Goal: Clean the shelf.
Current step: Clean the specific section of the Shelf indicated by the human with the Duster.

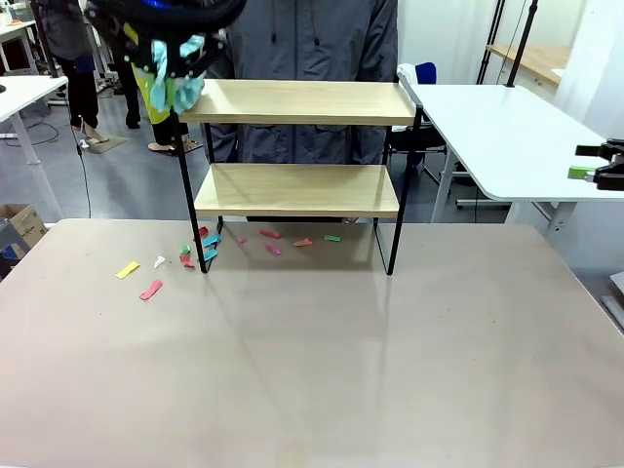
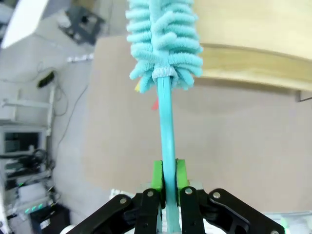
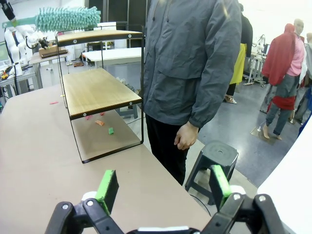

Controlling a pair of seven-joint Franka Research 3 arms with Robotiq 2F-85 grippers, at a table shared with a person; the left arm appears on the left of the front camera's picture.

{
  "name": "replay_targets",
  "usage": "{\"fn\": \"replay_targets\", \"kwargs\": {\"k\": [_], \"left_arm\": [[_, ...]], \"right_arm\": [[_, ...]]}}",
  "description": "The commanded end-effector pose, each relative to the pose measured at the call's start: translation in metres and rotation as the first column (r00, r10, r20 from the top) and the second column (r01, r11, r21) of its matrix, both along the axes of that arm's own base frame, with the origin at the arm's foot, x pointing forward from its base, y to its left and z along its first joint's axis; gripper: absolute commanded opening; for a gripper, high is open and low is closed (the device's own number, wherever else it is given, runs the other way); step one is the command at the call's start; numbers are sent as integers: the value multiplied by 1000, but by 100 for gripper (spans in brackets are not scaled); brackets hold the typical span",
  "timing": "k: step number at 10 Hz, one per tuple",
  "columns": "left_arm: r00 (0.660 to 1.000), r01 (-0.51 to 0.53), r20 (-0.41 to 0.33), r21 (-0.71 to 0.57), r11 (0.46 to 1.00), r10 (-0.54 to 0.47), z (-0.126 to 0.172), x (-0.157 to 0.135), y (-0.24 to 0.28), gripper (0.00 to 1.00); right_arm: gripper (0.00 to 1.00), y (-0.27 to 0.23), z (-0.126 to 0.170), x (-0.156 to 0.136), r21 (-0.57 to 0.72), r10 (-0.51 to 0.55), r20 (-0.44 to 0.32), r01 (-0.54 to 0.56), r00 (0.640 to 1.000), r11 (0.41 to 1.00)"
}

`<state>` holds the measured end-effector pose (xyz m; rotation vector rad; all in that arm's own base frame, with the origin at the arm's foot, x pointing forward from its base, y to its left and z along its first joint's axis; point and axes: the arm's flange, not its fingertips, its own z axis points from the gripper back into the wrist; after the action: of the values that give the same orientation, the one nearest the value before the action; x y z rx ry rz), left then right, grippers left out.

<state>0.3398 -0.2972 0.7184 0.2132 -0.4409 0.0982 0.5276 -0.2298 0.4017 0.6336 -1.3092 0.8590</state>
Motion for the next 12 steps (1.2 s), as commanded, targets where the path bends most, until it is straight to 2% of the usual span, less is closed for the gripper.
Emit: {"fn": "replay_targets", "kwargs": {"k": [1,3,4,5,7,8,9,10,12], "left_arm": [[993,95,80,-122,988,-86,21,-21,25,13],[981,178,101,-167,970,-163,37,-34,34,13],[961,275,84,-199,941,-263,43,-41,38,13],[896,438,48,-251,863,-441,47,-49,43,13],[773,593,-27,-328,736,-634,54,-67,63,13],[697,662,-61,-327,674,-714,56,-76,78,13],[645,703,-105,-306,642,-757,54,-83,91,13],[576,759,-177,-244,603,-798,42,-91,98,13],[507,821,-303,-118,559,-807,17,-99,99,13]], "right_arm": [[100,2,3,0,0,1,5,-1,1000,1000],[100,2,3,0,0,1,5,-1,1000,1000],[100,2,3,0,0,1,5,-1,1000,1000],[100,2,3,0,0,1,5,-1,1000,1000],[100,2,3,0,0,1,5,-1,1000,1000],[100,2,3,0,0,1,5,-1,1000,1000],[100,2,3,0,0,1,5,-1,1000,1000],[100,2,3,0,0,1,5,-1,1000,1000],[100,2,3,0,0,1,5,-1,1000,1000]]}}
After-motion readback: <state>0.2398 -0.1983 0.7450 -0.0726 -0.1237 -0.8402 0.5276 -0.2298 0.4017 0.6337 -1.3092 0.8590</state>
